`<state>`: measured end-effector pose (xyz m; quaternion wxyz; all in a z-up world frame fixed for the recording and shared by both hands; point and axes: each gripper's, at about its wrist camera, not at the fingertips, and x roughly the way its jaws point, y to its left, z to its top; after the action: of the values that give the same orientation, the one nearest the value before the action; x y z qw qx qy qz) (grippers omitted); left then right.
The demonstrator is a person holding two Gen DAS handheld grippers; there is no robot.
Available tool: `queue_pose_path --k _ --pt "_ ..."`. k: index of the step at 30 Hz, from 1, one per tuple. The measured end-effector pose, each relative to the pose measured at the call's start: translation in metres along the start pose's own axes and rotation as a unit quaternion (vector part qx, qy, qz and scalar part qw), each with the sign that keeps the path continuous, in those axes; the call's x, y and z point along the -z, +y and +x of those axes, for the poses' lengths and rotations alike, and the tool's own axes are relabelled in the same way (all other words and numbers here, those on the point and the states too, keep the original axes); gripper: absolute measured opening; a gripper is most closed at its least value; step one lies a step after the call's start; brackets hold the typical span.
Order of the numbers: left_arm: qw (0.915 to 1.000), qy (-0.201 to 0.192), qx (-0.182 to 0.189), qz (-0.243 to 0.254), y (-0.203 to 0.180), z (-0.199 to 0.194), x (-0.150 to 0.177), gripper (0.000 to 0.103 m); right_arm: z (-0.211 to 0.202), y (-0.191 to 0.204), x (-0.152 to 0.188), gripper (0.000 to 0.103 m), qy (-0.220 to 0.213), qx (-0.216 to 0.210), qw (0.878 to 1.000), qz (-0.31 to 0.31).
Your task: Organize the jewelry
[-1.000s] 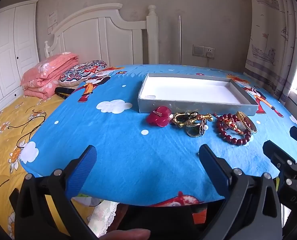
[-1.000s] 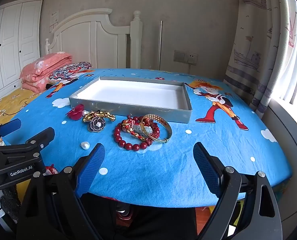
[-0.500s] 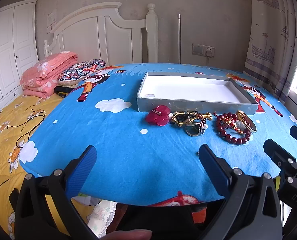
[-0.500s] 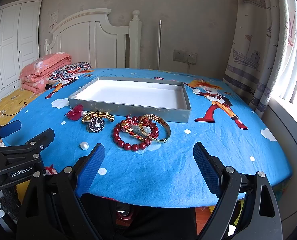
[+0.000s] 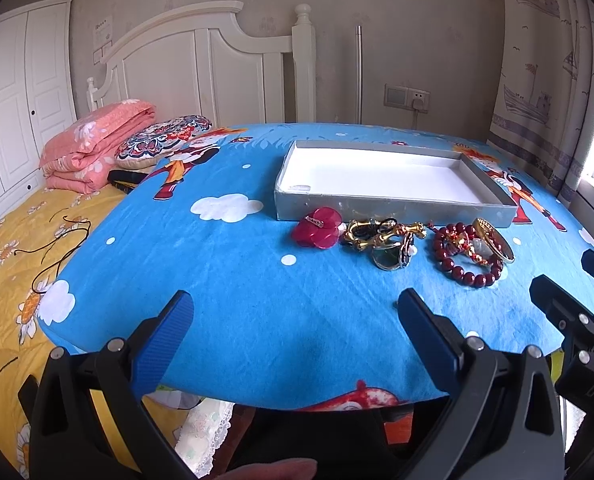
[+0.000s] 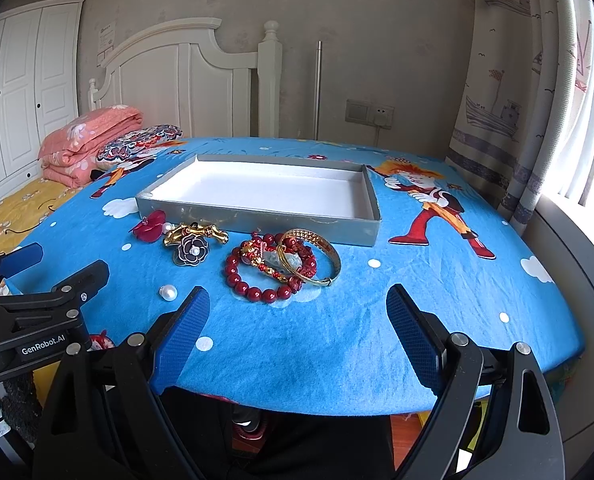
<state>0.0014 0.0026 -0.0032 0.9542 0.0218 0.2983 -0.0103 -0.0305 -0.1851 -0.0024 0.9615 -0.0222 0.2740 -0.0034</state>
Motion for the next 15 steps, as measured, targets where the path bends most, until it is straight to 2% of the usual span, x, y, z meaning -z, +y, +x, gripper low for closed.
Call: queue_pose_path --k 15 --pt "1.0000 0.002 -0.006 -0.004 0.0041 -0.0001 0.0000 0.099 -0.0018 -0.0005 0.0008 0.085 0.002 -0.002 1.000 0.001"
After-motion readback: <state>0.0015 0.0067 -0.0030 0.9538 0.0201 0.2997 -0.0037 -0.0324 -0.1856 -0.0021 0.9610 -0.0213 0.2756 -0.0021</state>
